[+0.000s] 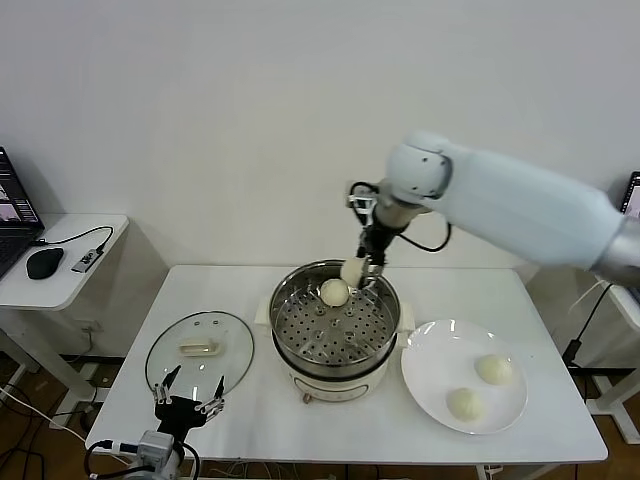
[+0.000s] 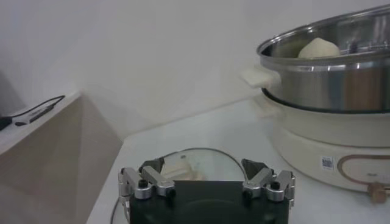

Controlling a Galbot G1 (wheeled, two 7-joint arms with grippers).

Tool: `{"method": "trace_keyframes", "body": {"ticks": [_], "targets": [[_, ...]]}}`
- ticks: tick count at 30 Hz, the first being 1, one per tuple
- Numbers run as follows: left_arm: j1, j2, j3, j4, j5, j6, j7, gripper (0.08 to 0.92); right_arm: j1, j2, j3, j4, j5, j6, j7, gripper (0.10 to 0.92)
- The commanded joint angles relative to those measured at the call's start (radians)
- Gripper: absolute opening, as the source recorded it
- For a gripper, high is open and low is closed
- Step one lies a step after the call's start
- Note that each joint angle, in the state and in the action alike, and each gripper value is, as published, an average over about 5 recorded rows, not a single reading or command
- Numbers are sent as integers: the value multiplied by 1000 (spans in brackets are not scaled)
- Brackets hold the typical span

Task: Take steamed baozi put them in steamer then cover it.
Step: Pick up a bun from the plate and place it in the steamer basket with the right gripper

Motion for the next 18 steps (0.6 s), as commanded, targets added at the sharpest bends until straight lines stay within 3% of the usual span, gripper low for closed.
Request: {"method": "trace_keyframes", "body": {"ticks": [1, 18], "targets": [[-1, -1, -1, 4, -1, -1, 0, 823, -100, 149, 26, -67, -11, -1, 17, 585], [-8, -4, 4, 15, -4, -2, 1, 823, -178, 212, 29, -140, -69, -1, 31, 585]]}}
